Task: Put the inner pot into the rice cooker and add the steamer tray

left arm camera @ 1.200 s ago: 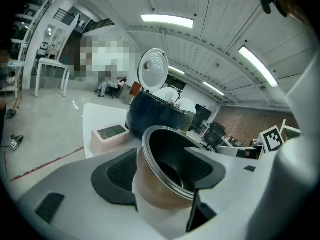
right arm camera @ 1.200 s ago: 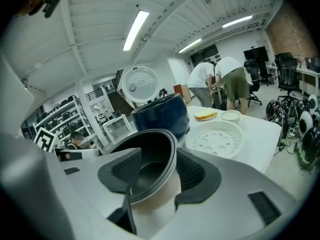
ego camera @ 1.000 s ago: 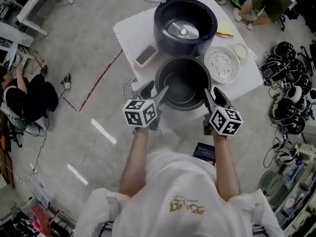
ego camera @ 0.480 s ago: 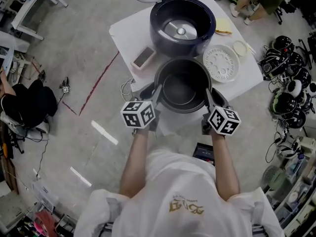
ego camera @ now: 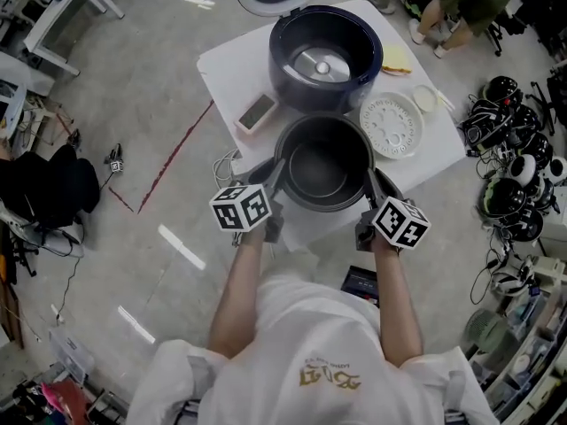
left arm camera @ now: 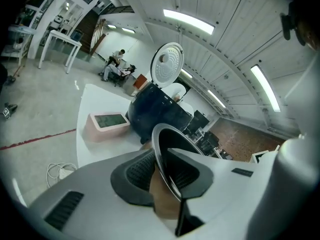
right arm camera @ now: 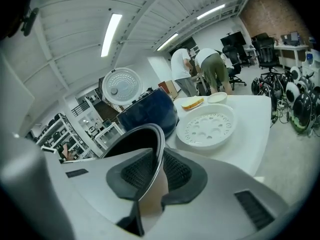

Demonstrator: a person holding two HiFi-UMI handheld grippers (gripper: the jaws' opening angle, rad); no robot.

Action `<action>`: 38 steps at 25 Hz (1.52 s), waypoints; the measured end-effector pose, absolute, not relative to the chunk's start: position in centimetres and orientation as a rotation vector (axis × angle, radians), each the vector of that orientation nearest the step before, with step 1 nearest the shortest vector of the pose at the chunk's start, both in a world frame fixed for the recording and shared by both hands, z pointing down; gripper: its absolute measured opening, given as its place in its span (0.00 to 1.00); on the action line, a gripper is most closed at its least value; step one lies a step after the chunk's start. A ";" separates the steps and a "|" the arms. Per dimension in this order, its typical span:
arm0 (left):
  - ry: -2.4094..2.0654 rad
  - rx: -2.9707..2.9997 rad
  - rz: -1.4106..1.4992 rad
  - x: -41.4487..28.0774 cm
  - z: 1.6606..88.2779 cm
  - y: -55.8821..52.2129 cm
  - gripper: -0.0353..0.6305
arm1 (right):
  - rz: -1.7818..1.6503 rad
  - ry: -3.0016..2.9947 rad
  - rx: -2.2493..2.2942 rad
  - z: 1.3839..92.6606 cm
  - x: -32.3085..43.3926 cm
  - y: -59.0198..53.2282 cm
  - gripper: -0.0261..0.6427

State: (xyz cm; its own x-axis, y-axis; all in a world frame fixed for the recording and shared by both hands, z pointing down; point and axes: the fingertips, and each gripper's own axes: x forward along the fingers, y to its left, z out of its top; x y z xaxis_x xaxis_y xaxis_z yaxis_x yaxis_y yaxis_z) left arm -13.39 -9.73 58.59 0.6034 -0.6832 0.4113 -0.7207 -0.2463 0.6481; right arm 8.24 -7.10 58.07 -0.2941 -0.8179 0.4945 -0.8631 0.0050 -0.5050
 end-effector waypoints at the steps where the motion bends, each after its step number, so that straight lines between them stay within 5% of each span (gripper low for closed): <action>1: -1.111 1.974 0.055 -13.6 58.6 -9.6 0.18 | 1.184 -2.185 1.834 58.0 8.1 -6.9 0.15; 38: -1.211 2.101 -0.309 -16.8 43.2 -8.5 0.17 | 1.194 -2.737 1.795 41.3 5.7 -7.1 0.11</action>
State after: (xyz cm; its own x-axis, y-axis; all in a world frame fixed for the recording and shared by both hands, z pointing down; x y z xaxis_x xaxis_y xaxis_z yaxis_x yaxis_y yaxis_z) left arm -16.79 -8.54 43.25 0.5381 -0.8334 0.1261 -0.6714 -0.3334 0.6619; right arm 5.68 -7.09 41.25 -0.4266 -0.9010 0.0788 -0.6707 0.2567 -0.6959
